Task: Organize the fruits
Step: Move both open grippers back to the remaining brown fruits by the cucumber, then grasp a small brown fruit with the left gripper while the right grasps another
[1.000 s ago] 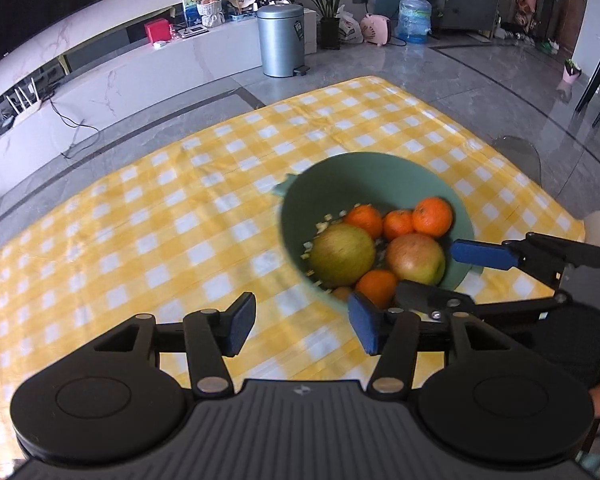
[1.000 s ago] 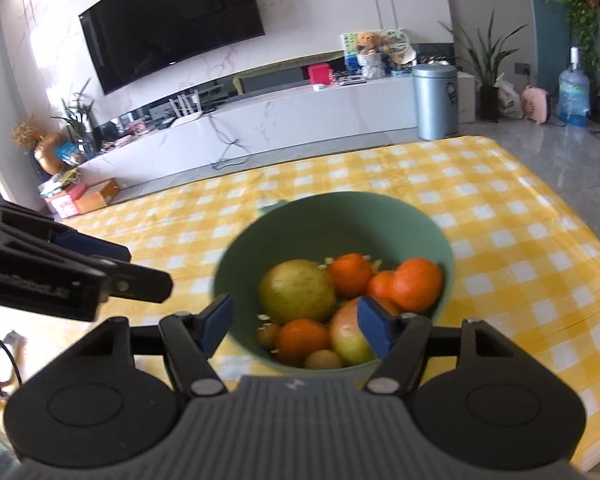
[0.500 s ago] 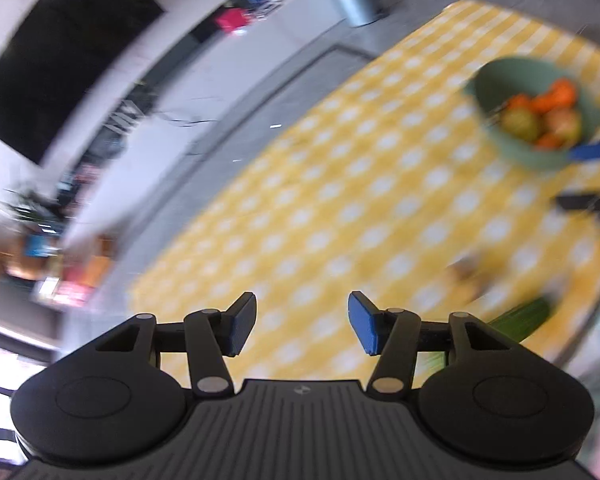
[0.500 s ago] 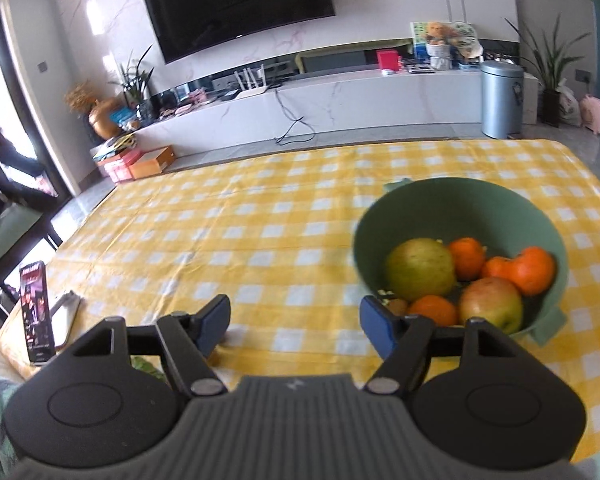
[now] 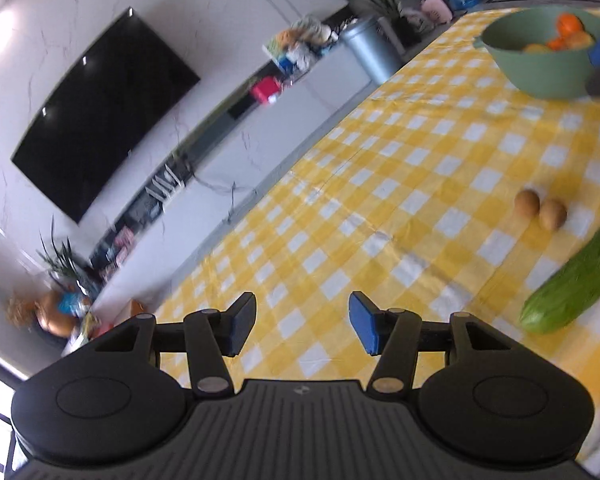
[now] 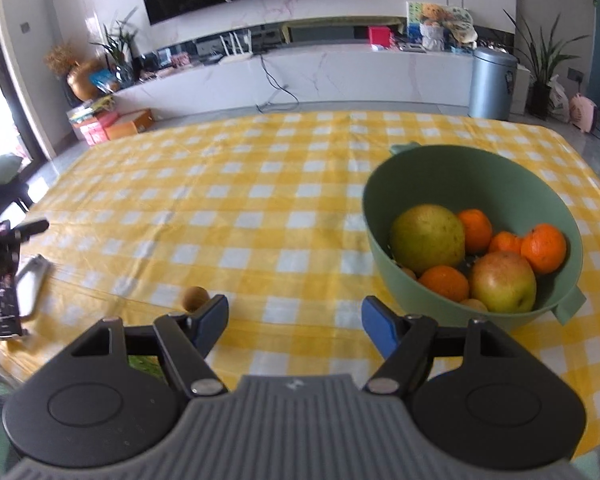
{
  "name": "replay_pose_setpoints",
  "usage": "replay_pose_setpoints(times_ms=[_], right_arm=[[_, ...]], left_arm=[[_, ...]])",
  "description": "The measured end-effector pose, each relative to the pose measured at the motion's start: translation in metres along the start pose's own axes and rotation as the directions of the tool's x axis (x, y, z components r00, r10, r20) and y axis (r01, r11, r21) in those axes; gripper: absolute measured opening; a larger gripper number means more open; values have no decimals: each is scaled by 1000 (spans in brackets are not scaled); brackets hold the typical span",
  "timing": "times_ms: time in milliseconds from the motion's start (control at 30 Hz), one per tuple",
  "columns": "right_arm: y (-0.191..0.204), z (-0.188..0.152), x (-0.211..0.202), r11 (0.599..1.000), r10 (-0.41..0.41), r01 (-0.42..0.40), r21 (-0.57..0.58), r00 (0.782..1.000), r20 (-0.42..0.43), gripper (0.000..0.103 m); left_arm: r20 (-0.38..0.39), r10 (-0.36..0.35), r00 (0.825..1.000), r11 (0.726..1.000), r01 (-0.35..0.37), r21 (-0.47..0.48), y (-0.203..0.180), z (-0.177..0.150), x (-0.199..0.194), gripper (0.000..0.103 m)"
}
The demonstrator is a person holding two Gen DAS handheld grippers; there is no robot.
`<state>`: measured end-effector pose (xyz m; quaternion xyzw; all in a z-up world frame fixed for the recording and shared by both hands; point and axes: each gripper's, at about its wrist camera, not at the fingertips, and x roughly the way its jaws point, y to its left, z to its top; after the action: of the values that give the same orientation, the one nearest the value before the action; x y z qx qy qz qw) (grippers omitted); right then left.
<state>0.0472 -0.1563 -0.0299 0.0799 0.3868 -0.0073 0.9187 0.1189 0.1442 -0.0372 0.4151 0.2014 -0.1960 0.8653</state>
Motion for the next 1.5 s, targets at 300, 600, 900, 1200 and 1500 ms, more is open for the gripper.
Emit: replay_pose_setpoints(times_ms=[300, 600, 900, 1200, 1500], right_arm=[[17, 1, 26, 999, -35, 35, -24, 999, -9, 71], [39, 3, 44, 998, -5, 5, -70, 1000, -4, 71], [59, -2, 67, 992, 93, -100, -70, 990, -102, 59], [72, -4, 85, 983, 167, -177, -45, 972, -168, 40], [69, -7, 89, 976, 210, -217, -19, 959, -190, 25]], left_arm=[[62, 44, 997, 996, -49, 81, -9, -43, 21, 65], [47, 99, 994, 986, -105, 131, 7, -60, 27, 65], [101, -90, 991, 992, 80, 92, 20, -12, 11, 78], [41, -297, 954, 949, 291, 119, -4, 8, 26, 79], [-1, -423, 906, 904, 422, 74, -20, 25, 30, 76]])
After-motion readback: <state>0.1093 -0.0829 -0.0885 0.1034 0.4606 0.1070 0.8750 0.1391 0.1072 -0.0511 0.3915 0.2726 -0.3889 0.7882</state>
